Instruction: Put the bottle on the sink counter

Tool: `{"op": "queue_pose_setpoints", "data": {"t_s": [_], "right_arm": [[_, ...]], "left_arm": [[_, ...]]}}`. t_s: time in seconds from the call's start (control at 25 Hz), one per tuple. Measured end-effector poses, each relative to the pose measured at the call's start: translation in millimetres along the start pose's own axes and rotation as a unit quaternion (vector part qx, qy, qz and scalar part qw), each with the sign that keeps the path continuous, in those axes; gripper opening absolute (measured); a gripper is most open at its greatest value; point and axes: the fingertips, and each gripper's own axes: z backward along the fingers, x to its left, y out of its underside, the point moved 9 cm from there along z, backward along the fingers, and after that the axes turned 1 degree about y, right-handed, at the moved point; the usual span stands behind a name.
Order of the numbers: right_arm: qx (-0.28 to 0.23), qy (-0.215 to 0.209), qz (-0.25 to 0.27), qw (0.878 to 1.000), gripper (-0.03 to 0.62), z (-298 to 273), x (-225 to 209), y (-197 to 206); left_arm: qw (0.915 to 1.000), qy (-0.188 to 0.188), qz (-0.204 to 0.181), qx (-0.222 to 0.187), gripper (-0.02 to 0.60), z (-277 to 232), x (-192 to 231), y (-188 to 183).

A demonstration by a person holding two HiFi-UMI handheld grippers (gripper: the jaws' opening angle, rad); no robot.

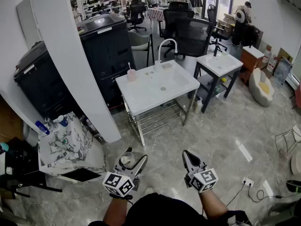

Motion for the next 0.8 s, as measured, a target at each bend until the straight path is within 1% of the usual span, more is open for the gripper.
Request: {"op": "queue_pose_setpoints", "data": {"t_s": [0.2, 0.36, 0.44, 0.56, 0.68, 0.8], "right_arm": [[-0.004, -0.01, 0.009, 1.0, 0.029, -9, -4, -3], [0.008, -0.007, 0.022, 1.0, 0.029, -14, -2, -1], [0.0, -0.013, 0.017, 1.0, 0.029, -18, -1, -3], [0.005, -0.005, 0.026, 1.0, 0.029, -21, -2, -6], [0.011, -0.001, 0.04, 0.999, 0.029, -29, 0, -8], [0.009, -0.008, 0.044, 0.999, 0.029, -41, 4, -10]], "left_arm": [[1.0, 0.005, 0.002, -0.002, 0.354, -13, 1, -1], [0.9999, 0.014, 0.002, 0.002, 0.354, -17, 3, 0], [0.9998, 0.018, 0.002, 0.001, 0.354, -18, 4, -1], [0.9997, 0.022, 0.007, -0.001, 0.354, -20, 7, 0], [0.9997, 0.021, 0.011, -0.003, 0.354, -21, 13, 2], [0.9997, 0.021, 0.011, -0.006, 0.354, -20, 23, 0]]}}
